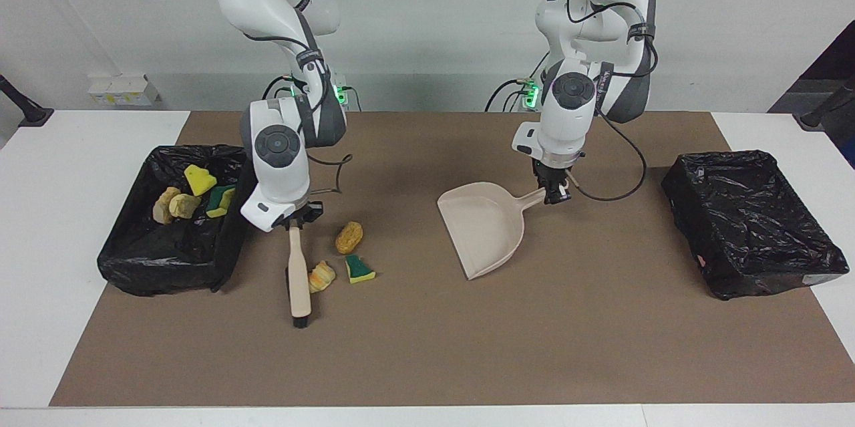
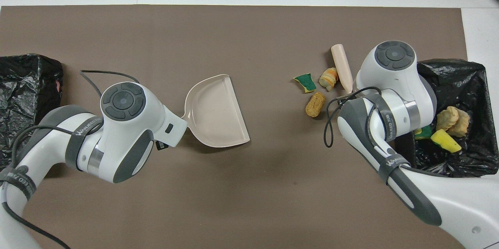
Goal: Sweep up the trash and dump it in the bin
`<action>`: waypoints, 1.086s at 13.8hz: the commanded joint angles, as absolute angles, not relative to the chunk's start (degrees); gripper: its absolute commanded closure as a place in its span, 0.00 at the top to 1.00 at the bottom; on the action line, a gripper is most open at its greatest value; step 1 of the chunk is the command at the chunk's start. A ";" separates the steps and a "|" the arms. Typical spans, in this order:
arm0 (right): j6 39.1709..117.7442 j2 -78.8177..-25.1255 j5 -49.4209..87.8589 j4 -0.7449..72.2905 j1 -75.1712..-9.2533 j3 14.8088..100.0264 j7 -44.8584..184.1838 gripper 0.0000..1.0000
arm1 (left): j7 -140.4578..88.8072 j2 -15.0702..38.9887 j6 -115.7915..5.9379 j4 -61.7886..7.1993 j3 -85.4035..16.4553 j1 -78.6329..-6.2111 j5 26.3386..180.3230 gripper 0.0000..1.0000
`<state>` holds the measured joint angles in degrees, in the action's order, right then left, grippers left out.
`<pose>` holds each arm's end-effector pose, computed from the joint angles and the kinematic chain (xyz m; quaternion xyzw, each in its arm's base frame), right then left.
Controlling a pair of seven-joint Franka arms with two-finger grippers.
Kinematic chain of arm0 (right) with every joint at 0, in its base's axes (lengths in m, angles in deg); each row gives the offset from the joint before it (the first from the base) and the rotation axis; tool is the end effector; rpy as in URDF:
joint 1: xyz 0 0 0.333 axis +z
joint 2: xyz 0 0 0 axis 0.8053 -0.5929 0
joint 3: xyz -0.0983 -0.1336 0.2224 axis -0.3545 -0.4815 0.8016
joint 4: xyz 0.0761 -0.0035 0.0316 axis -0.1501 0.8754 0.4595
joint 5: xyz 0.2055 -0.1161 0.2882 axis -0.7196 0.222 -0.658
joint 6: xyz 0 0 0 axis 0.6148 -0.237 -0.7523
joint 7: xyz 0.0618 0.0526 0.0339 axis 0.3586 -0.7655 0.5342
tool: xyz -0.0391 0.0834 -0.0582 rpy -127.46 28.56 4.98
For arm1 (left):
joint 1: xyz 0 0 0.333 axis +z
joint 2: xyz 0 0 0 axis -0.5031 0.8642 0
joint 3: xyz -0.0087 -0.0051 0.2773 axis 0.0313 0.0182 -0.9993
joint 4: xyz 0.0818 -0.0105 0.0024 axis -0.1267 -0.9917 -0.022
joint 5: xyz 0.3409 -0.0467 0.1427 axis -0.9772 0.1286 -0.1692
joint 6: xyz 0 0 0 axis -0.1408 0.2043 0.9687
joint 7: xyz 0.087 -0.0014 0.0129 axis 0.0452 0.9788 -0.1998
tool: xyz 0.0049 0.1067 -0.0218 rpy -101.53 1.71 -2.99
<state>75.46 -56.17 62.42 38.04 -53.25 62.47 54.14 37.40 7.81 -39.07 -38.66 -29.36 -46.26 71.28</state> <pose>0.5711 0.1087 0.3060 0.9895 0.0964 -0.0779 0.0747 0.4875 -0.2128 0.3383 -0.7879 0.6135 0.0408 0.0345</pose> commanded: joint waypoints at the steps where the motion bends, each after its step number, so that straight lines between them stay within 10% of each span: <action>1: 75.21 -55.88 58.26 38.90 -50.22 63.05 50.69 0.00 | 35.33 6.29 -41.35 -40.88 -30.03 -47.26 72.04 0.00; 15: 75.30 -52.28 41.11 37.75 -27.46 63.22 33.73 0.00 | 34.88 6.38 -41.35 -40.79 -30.03 -47.26 72.04 0.00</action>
<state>75.26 -53.78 43.02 37.41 -28.39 63.22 35.87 36.18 7.72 -39.58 -39.03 -29.35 -46.39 71.43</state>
